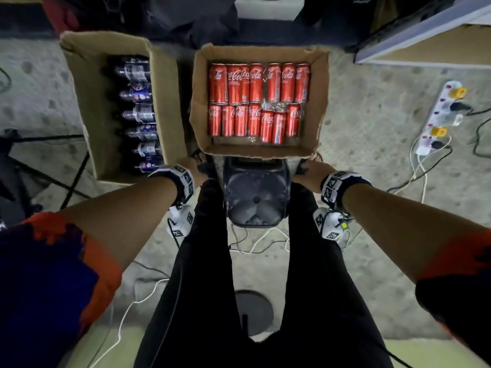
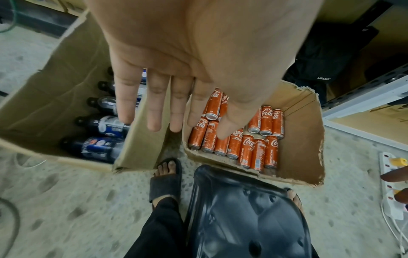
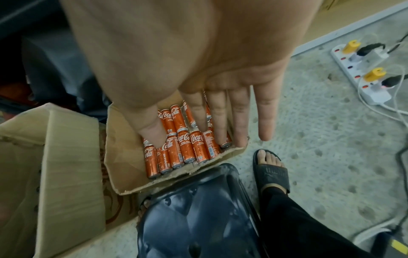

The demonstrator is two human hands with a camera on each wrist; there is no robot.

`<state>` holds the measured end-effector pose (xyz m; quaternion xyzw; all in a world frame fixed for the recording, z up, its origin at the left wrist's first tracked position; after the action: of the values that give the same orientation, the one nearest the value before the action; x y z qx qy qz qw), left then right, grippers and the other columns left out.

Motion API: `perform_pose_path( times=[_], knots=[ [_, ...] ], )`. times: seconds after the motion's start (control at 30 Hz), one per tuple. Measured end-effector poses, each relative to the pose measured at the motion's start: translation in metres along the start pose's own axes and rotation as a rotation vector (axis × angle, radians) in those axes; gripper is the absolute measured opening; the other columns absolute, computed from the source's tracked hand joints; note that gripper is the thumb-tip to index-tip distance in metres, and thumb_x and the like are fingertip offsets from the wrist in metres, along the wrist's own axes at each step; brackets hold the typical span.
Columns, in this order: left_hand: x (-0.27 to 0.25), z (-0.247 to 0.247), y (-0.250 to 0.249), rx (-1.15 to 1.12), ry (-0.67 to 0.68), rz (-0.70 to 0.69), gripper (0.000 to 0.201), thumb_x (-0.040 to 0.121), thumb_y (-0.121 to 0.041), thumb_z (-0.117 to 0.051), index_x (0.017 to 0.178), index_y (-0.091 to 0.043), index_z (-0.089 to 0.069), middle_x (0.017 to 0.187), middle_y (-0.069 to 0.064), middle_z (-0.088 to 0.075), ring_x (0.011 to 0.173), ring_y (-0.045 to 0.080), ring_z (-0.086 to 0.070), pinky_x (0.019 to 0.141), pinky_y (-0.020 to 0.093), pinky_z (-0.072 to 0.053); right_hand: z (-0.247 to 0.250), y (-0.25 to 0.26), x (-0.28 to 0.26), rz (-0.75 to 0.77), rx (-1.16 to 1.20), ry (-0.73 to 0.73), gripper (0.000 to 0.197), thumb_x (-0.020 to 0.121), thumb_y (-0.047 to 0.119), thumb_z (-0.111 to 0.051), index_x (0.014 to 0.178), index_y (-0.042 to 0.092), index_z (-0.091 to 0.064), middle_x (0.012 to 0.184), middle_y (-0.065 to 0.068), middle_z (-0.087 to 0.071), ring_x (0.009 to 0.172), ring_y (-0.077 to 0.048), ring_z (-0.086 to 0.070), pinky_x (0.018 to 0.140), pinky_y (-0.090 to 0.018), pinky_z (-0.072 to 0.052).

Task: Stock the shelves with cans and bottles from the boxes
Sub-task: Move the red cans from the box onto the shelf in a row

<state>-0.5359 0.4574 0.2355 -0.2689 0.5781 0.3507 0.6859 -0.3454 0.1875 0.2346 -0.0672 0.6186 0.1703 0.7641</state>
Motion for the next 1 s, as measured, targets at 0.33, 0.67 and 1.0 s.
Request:
perform_pose_path(
  times=[0.33, 0.67, 1.0],
  knots=[
    [0.213, 0.036, -0.020, -0.155, -0.220, -0.074, 0.050, 0.072, -0.065, -0.044, 0.096, -0.025, -0.062, 0.086, 0.004, -0.065, 0.077, 0.027, -0.064, 0.074, 0.037, -0.058, 0.027, 0.032, 0.158, 0.095, 0.144, -0.103, 0.061, 0.087, 0.057, -0.065, 0.140, 0.028, -0.054, 0.120, 0.007, -0.064, 0.105, -0.017, -0.063, 0.082, -0.027, -0.049],
    [0.302, 0.092, -0.069, -0.363, -0.445, -0.043, 0.055, 0.092, -0.045, -0.063, 0.137, -0.016, -0.050, 0.131, 0.010, -0.060, 0.113, 0.029, -0.061, 0.098, 0.042, -0.051, 0.057, 0.094, 0.297, 0.239, 0.023, -0.167, 0.080, 0.094, 0.047, -0.065, 0.157, 0.016, -0.026, 0.153, -0.010, -0.046, 0.130, -0.030, -0.054, 0.101, -0.038, -0.049],
    [0.400, 0.132, -0.075, -0.524, -0.558, -0.082, 0.069, 0.088, -0.054, -0.064, 0.141, -0.014, -0.045, 0.137, 0.010, -0.059, 0.120, 0.032, -0.060, 0.105, 0.043, -0.048, 0.089, 0.173, 0.406, 0.312, 0.134, -0.377, 0.080, 0.084, 0.050, -0.072, 0.147, 0.014, -0.039, 0.126, -0.006, -0.063, 0.107, -0.025, -0.065, 0.073, -0.026, -0.046]
  ],
)
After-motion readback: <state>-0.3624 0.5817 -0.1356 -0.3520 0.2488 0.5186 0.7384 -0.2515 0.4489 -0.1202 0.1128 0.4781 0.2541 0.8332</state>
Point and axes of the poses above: each hand's wrist, its own x-axis towards the middle knuckle, its own z-axis out of the back of the hand, y = z × x, the point moved 2 cm from there along x, towards the middle knuckle
